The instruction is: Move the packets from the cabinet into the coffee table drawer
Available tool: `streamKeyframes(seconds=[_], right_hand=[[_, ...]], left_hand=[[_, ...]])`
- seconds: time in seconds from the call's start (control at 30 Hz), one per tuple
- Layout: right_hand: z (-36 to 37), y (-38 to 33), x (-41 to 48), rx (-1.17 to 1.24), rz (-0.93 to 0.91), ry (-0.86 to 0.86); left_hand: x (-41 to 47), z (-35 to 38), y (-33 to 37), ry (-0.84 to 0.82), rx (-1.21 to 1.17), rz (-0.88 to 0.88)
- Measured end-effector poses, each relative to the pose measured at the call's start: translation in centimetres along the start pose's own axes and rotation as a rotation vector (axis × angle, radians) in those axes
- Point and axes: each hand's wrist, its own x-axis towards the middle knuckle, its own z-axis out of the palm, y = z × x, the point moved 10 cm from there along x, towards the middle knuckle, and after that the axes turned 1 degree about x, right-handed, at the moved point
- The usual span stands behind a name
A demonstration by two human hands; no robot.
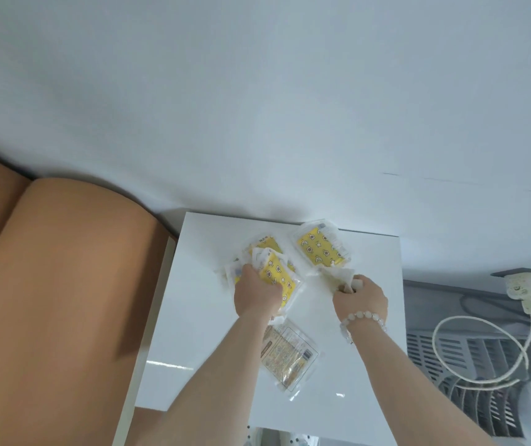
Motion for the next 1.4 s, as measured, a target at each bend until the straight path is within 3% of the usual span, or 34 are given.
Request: streamKeyframes(seconds=[0.37,0.47,0.63,0.77,0.97,1.1,1.4], right_hand=[[-6.8,0.7,-4.1,0.462,0.222,-0.160],[-8.2,0.3,-6.4,0.498,0.278,-0.287],[-9.3,0.6,-7.1,0.630,0.216,-0.461],[-11.0,-3.5,-11.7,0.704,0.184,-0.507],[-13.6,-8.0,-15.8,0.639,0.069,-0.483],[-13.4,-12.2,-18.7,0.547,0.006,-0.587],[-3.1,-20.9,-27.5,0.206,-0.244,-0.894]], left_hand=[[-6.5,-3.1,4.7,-0.017,-0.053,0.105],[-9.2,-4.6,6.9,-0.053,-0.117,0.150],[-14.0,-6.7,10.2,-0.129,-0.223,0.238],[-16.4,-9.9,9.5,-0.112,-0.316,0.177],[-18.2,-15.1,7.4,-0.112,-0.471,0.101],[-19.2,-18.8,4.9,-0.087,-0.621,0.058],[-22.1,-27.6,-5.3,0.182,-0.851,-0.023]])
